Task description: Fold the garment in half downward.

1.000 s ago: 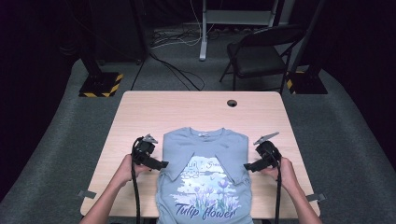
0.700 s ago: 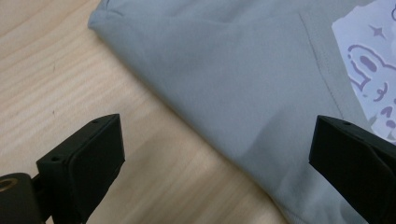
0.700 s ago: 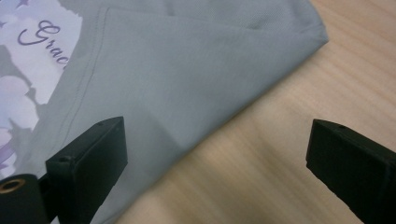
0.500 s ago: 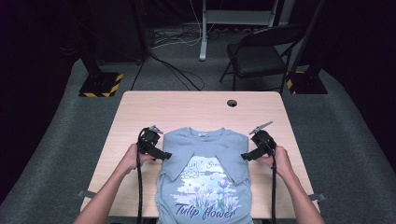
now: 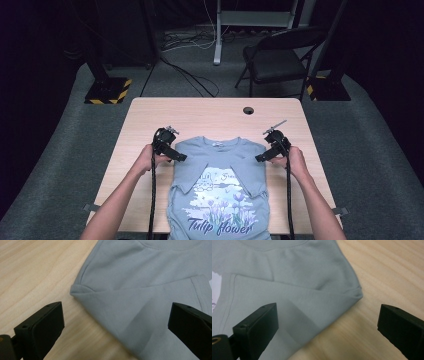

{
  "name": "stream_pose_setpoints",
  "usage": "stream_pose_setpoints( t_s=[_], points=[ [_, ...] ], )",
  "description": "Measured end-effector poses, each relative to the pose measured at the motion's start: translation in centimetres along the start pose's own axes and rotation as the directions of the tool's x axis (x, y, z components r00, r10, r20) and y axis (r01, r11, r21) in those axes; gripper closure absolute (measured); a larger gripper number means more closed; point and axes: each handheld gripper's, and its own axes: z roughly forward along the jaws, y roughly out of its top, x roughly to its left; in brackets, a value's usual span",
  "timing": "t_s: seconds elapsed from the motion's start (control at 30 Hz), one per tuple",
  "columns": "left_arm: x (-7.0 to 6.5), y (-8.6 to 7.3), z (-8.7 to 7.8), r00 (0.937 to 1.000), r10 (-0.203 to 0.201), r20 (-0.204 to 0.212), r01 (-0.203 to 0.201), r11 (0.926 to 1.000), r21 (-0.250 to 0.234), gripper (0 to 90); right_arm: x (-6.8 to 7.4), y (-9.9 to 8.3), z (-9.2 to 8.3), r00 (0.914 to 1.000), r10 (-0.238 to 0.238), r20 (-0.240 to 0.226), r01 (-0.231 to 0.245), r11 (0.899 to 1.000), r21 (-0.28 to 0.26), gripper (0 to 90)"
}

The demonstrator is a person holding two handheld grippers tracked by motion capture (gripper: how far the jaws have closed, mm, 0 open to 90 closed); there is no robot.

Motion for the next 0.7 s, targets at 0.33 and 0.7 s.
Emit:
stream_pose_setpoints(
  t_s=[0.33,0.7],
  points=[
    [0.8,1.9,1.4,1.0,-0.006,0.002,0.006,0.9995,0.031,0.0,-1.0,2.0,1.0,0.9997,0.021,0.009,-0.021,0.999,0.027,2.0],
    [1.8,2.4,1.9,0.9988,-0.006,-0.049,0.01,0.997,0.077,15.9,-1.8,2.6,1.6,0.9994,0.03,0.017,-0.031,0.998,0.051,15.5]
  ],
)
